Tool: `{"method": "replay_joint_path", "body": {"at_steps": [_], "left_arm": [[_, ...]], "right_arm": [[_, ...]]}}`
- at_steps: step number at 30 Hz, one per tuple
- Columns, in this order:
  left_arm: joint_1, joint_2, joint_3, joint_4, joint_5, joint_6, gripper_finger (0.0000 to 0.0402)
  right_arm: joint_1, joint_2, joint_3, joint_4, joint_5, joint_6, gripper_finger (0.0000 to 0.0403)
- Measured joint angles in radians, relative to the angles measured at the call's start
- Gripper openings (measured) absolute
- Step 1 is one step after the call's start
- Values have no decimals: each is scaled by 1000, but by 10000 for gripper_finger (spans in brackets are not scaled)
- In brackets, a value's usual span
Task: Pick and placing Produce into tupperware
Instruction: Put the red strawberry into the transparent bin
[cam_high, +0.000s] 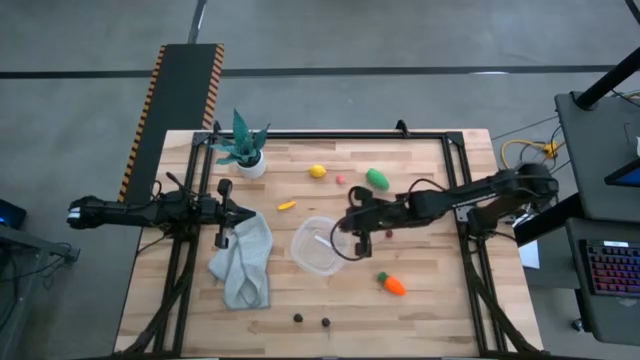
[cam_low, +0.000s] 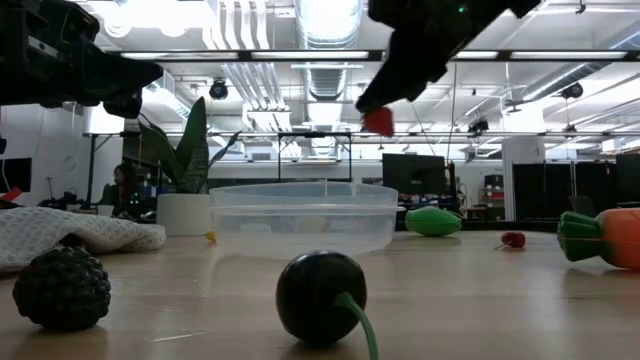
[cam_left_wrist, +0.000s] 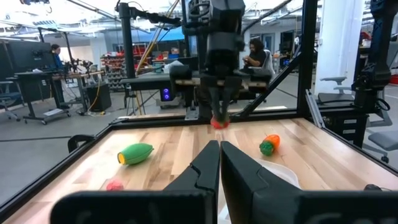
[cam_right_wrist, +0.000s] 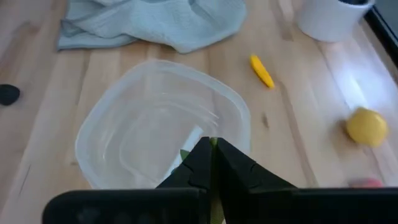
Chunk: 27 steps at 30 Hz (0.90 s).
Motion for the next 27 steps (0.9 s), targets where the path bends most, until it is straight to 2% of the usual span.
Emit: {"method": "replay_joint_path", "body": {"at_steps": [3, 11, 27], "left_arm": [[0, 1, 0, -1, 0, 0, 0], [0, 2, 0, -1, 0, 0, 0], [0, 13, 0, 0, 0, 0, 0]], "right_arm": [[0, 82, 27, 45, -55, -4, 9], [0, 268, 95, 44, -70, -37, 8], [-3, 289, 100, 38, -71, -45, 8]]}}
